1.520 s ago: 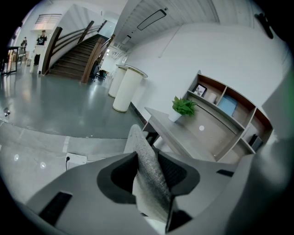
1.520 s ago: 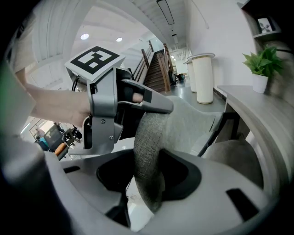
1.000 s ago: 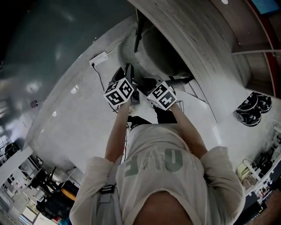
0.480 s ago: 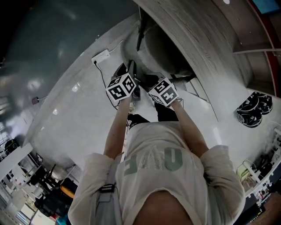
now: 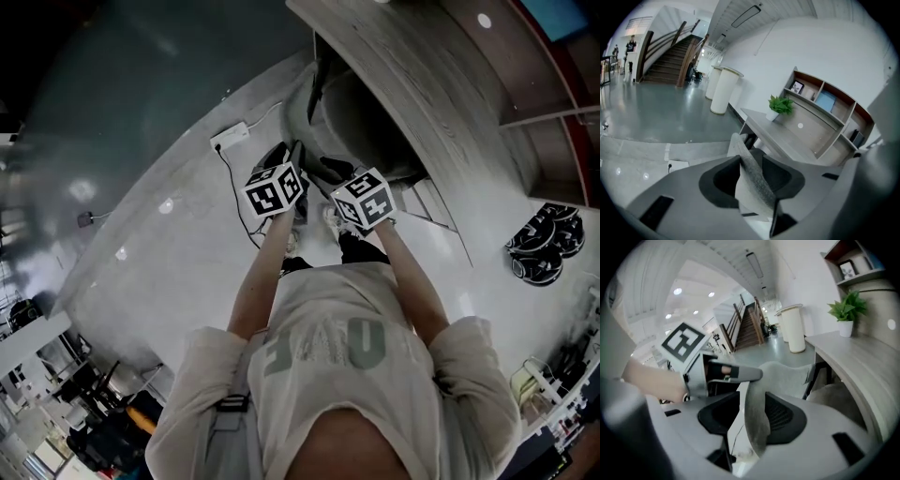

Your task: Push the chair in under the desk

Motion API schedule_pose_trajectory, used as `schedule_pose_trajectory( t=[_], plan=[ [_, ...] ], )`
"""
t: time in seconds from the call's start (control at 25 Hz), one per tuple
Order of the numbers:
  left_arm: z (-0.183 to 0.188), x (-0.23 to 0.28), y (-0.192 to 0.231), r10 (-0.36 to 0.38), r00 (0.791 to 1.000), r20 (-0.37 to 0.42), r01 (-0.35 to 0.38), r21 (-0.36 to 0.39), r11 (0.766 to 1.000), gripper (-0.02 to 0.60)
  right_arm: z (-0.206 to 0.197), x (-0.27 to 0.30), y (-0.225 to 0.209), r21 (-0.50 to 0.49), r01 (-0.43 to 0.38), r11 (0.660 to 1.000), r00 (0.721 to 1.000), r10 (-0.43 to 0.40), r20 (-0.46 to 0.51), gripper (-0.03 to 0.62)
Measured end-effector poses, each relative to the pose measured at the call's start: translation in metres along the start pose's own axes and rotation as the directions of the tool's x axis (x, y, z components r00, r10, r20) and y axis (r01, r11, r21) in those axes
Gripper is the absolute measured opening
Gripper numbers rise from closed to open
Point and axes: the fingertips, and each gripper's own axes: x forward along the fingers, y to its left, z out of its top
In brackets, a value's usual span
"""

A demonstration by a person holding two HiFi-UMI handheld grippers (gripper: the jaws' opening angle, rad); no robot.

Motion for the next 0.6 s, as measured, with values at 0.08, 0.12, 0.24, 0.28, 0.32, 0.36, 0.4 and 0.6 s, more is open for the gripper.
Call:
schedule_pose_trajectory(
  t=[0.08, 0.12, 0.24, 0.28, 0.32, 0.36, 0.4, 0.6],
  plan=[
    [0.021, -0.014, 0.001, 0.000, 0.996, 0.085, -0.002, 0.022, 1.000, 0.155, 0.029, -0.008, -0.001, 0.025, 0.019, 1.000, 0.997, -0.021, 0.079, 0.175],
    [0.034, -0.022, 0.001, -0.010, 0.992, 0.125, 0.006, 0.034, 0.999, 0.153, 0.044, -0.012, -0.001, 0.020, 0.037, 0.999, 0.993, -0.039, 0.113, 0.175],
    [0.081, -0.047, -0.006, -0.047, 0.971, 0.235, 0.025, 0.096, 0.995, 0.143, 0.088, -0.029, -0.001, -0.016, 0.137, 0.990, 0.967, -0.130, 0.217, 0.150],
    [0.097, -0.057, -0.010, -0.061, 0.960, 0.273, 0.029, 0.119, 0.992, 0.136, 0.103, -0.037, 0.001, -0.029, 0.181, 0.983, 0.952, -0.168, 0.257, 0.100],
    [0.112, -0.068, -0.015, -0.077, 0.948, 0.310, 0.033, 0.143, 0.989, 0.130, 0.119, -0.046, 0.003, -0.042, 0.225, 0.973, 0.932, -0.203, 0.300, 0.075],
    [0.127, -0.081, -0.021, -0.095, 0.933, 0.347, 0.038, 0.168, 0.985, 0.113, 0.133, -0.056, 0.006, -0.051, 0.268, 0.962, 0.909, -0.235, 0.345, 0.052],
    [0.141, -0.094, -0.029, -0.117, 0.916, 0.383, 0.043, 0.197, 0.980, 0.085, 0.148, -0.068, 0.009, -0.054, 0.313, 0.948, 0.880, -0.268, 0.392, 0.041],
    [0.194, -0.167, -0.075, -0.271, 0.828, 0.490, 0.111, 0.331, 0.937, 0.015, 0.211, -0.134, 0.040, -0.064, 0.541, 0.839, 0.701, -0.407, 0.586, 0.028]
  ],
)
